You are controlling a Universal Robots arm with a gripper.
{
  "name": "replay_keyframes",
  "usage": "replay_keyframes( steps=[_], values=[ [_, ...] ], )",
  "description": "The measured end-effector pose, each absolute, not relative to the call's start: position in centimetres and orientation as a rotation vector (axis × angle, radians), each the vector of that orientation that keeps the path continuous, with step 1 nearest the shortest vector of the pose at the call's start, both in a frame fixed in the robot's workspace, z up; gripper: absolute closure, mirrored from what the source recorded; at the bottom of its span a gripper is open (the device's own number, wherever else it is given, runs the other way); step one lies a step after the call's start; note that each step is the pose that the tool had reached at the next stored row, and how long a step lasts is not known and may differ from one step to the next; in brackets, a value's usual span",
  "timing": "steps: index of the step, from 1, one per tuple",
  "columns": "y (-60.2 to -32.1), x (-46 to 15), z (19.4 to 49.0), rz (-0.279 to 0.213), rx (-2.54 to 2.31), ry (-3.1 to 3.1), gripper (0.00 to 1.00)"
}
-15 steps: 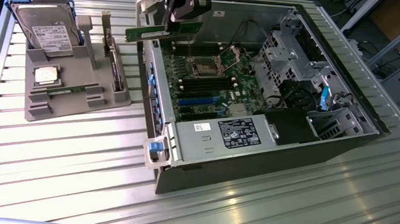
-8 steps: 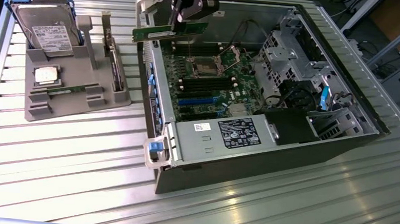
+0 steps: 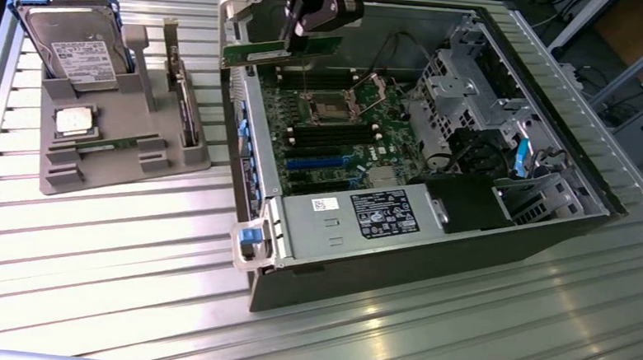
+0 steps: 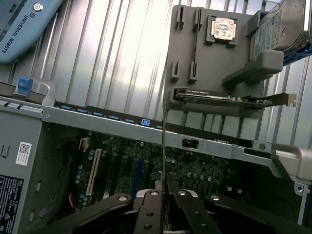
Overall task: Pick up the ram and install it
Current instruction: 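Pick up the ram and move it above insertion slot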
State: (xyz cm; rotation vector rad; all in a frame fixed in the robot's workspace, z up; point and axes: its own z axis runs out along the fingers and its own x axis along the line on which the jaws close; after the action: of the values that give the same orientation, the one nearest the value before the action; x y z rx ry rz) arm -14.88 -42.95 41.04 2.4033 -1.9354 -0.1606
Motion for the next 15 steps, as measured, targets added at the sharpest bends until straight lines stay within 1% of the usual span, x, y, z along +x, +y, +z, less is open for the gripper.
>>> replay_keyframes(
  steps=[15],
  values=[
    [-42.9, -12.4, 41.0, -0.171, 2.398, -1.932, 0.86]
  ],
)
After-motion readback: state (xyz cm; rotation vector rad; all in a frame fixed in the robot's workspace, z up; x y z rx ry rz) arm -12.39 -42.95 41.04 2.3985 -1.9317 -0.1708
